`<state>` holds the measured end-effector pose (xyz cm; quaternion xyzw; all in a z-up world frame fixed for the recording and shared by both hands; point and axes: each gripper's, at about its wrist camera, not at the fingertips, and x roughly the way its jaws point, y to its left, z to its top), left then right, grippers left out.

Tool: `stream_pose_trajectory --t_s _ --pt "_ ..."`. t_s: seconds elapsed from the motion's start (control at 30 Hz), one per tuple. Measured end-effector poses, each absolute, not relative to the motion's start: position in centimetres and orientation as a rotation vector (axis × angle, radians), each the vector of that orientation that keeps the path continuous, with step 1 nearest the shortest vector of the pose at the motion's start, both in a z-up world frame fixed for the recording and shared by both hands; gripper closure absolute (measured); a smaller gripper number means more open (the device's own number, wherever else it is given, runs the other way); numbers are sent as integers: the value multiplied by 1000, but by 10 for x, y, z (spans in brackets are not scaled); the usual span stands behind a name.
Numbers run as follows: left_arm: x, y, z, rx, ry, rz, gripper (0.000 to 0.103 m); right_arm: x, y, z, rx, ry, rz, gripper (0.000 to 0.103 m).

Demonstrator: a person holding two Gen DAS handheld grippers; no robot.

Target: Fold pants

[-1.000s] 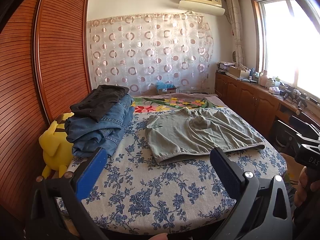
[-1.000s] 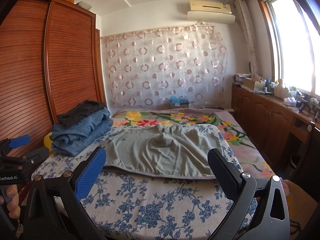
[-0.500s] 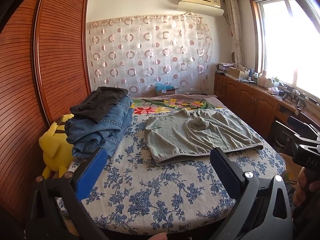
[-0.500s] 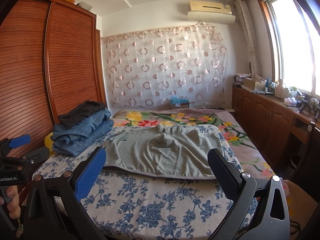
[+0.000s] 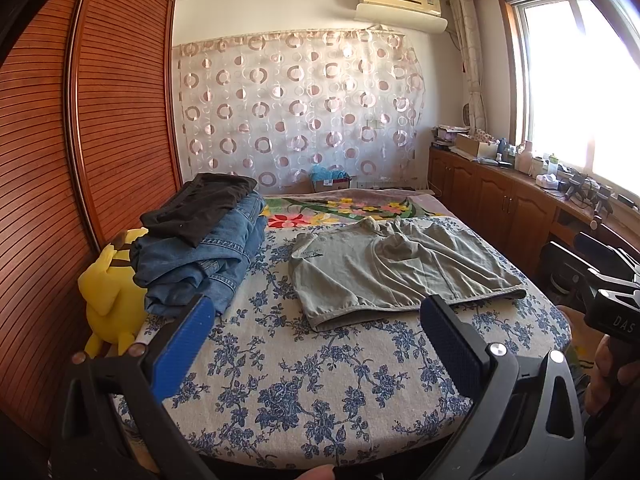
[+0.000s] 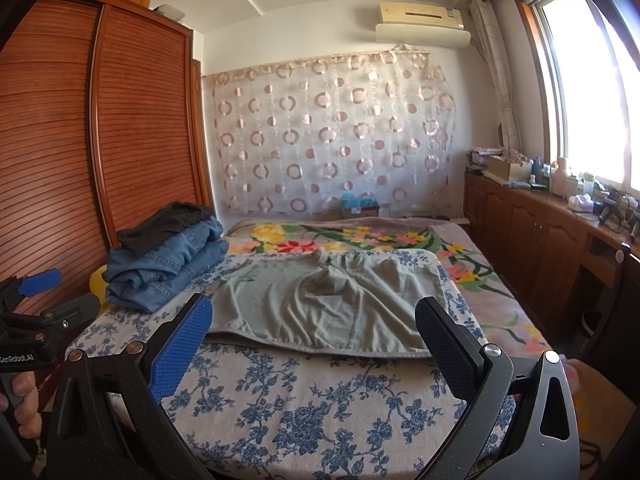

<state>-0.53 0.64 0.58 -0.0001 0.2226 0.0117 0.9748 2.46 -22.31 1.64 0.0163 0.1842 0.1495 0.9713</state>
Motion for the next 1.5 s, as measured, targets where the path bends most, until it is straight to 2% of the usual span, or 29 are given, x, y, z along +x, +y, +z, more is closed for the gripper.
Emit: stream_pose_trajectory --t_s 1.0,1.5 --pt "-8 5 2 -3 461 14 0 25 -224 15 33 372 301 0" --pt "22 15 -41 -34 574 -28 0 25 -232 -4 35 436 289 0"
